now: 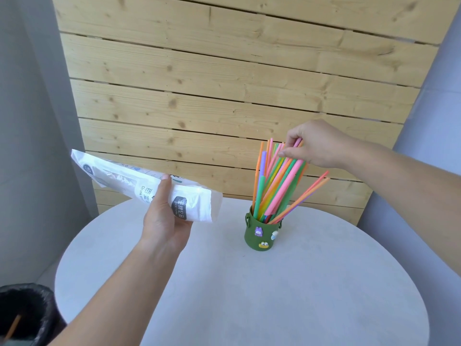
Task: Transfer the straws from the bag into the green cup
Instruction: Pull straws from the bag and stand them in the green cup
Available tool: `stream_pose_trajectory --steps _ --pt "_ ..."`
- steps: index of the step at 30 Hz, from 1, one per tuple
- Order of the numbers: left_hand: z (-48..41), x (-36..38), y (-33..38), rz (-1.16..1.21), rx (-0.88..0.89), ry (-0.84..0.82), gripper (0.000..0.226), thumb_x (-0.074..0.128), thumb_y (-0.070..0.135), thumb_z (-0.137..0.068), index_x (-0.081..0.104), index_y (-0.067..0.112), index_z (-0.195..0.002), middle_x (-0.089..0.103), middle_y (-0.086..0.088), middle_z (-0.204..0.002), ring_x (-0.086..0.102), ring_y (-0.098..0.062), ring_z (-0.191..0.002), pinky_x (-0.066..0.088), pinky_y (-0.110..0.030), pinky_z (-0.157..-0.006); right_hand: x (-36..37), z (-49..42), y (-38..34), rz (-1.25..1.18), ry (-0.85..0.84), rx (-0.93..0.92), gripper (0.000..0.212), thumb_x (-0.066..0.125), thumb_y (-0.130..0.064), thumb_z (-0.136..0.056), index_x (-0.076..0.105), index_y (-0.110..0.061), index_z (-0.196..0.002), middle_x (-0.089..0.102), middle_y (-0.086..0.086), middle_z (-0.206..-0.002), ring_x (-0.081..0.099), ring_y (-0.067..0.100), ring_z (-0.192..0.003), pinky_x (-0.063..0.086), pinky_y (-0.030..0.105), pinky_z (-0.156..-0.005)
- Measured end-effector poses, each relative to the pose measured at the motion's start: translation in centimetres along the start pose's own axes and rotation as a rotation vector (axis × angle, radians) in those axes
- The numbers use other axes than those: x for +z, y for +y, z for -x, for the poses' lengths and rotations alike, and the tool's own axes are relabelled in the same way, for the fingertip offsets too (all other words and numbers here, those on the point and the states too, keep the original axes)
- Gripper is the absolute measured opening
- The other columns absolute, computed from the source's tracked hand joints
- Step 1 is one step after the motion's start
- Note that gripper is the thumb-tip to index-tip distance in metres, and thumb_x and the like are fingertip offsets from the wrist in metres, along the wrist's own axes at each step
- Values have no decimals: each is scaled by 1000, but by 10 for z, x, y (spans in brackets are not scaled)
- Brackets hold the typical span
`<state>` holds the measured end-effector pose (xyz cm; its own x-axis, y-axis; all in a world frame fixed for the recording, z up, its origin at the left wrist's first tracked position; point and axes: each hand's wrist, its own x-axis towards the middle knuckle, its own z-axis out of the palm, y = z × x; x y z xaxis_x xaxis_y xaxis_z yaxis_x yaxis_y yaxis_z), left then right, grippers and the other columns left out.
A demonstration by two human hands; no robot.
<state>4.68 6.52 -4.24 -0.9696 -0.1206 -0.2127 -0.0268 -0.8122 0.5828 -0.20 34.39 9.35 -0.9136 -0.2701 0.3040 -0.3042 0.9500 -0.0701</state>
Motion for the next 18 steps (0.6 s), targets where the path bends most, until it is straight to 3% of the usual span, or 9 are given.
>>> stream_pose_trajectory --steps 5,8,13,18 --pt "0 0 0 16 -2 6 45 70 36 -98 61 14 -137 72 -4 -117 70 -24 -122 56 -46 -103 12 0 3 -2 29 -27 28 74 -46 -86 58 -34 -66 62 -7 -76 56 21 -75 44 34 -63" --pt "0 -1 -1 13 0 3 46 69 36 -98 61 14 -137 71 -5 -116 72 -25 -115 56 -46 -102 17 3 3 32 80 -78 24 72 -45 -88 66 -25 -77 53 -14 -76 53 18 -80 35 32 -64" --pt "-1 -1 -1 18 -12 10 33 70 35 -98 65 17 -124 73 -4 -114 70 -25 -122 57 -46 -101 25 7 0 81 154 -109 34 70 -47 -89 69 -13 -88 55 -3 -87 53 22 -85 49 41 -75" --pt "-1 -1 -1 18 -10 6 42 70 36 -98 62 14 -134 72 -5 -117 69 -26 -124 56 -46 -102 23 6 1 122 68 -118 41 68 -52 -88 68 -10 -86 55 -4 -80 57 24 -84 50 43 -75"
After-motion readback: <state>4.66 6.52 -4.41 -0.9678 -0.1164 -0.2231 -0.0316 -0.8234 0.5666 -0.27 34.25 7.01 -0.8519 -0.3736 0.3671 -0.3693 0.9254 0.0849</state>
